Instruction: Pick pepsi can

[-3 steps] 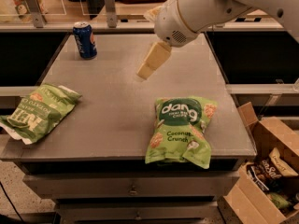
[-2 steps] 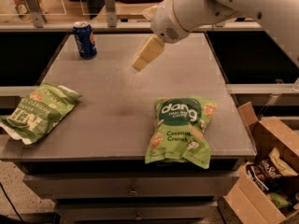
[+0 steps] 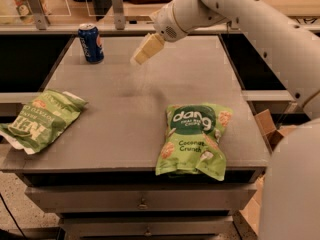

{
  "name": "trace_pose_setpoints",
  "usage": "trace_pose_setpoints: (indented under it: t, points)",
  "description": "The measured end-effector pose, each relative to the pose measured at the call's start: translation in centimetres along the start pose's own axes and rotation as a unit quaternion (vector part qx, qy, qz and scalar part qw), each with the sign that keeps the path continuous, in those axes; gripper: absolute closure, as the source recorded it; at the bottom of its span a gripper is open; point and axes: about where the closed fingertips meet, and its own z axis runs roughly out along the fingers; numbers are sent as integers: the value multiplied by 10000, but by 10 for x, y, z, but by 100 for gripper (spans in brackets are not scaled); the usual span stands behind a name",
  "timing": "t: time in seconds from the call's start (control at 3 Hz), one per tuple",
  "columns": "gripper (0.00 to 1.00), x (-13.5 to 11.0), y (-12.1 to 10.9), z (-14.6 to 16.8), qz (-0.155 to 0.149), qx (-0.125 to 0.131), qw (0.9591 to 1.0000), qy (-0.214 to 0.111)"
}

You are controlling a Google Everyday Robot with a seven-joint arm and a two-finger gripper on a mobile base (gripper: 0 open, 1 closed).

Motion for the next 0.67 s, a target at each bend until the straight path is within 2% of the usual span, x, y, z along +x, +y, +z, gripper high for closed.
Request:
trace_pose_setpoints:
  t: [0.33, 0.67]
  points:
    - [0, 11, -25, 41, 340, 10, 9994, -34]
    - [0, 18, -37, 81, 560, -98, 9982, -211]
